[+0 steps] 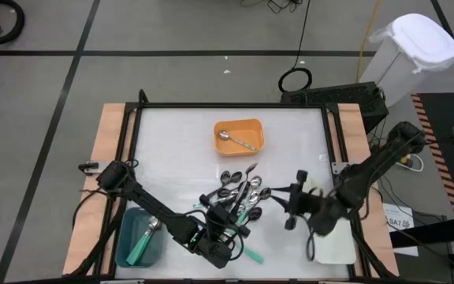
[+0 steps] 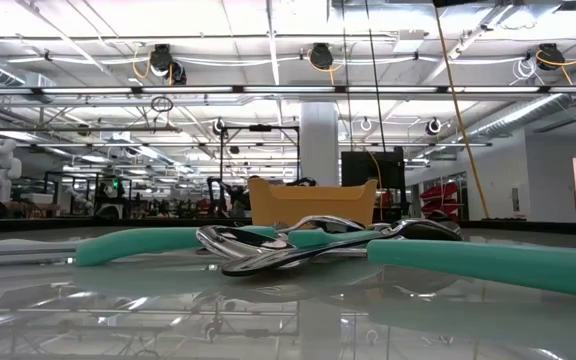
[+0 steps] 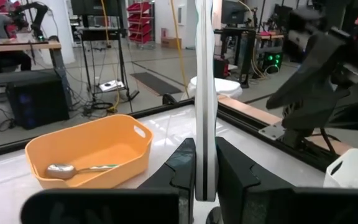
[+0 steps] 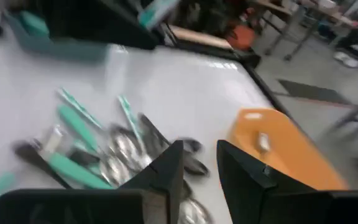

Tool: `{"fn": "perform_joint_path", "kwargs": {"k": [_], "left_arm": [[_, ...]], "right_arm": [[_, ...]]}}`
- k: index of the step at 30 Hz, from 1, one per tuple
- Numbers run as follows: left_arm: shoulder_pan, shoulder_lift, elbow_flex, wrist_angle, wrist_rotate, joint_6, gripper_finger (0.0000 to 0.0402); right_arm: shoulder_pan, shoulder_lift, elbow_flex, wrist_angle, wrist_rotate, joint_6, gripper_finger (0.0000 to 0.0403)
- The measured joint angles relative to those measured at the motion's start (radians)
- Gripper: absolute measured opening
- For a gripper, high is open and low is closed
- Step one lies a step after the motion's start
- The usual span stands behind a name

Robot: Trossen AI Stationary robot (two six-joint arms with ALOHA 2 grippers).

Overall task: Sort silverware by color (type)
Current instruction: Put the white patterned spoon into the yellow bin

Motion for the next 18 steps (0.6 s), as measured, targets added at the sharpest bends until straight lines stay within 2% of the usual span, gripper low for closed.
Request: {"fn": "perform_joint_path", "kwargs": {"k": [3,6,9,13,18], "left_arm": [[0.006,0.014,0.000,0.010,-0.002,-0.002,0.0036],[0.011,0.040,0.000,0.025,-0.017,0.002,0.0036],[0.017,0.065,0.000,0.027,-0.042,0.032,0.0036],[0.027,0.068,0.000,0.007,-0.077,0.037,0.0036],[0.042,0.068,0.000,-0.005,-0.080,0.055,0.0036]], "right_arm": [[-0.021,-0.044,-0.154,0.371,-0.023,-0.093,0.0097],[-0.059,-0.042,-0.299,0.823,-0.116,-0.193,0.0114],[-0.107,-0.014,-0.393,1.141,-0.188,-0.213,0.0137],[-0.160,0.030,-0.413,1.287,-0.229,-0.206,0.0170],[-0.226,0.112,-0.358,1.295,-0.327,-0.150,0.0198]]}}
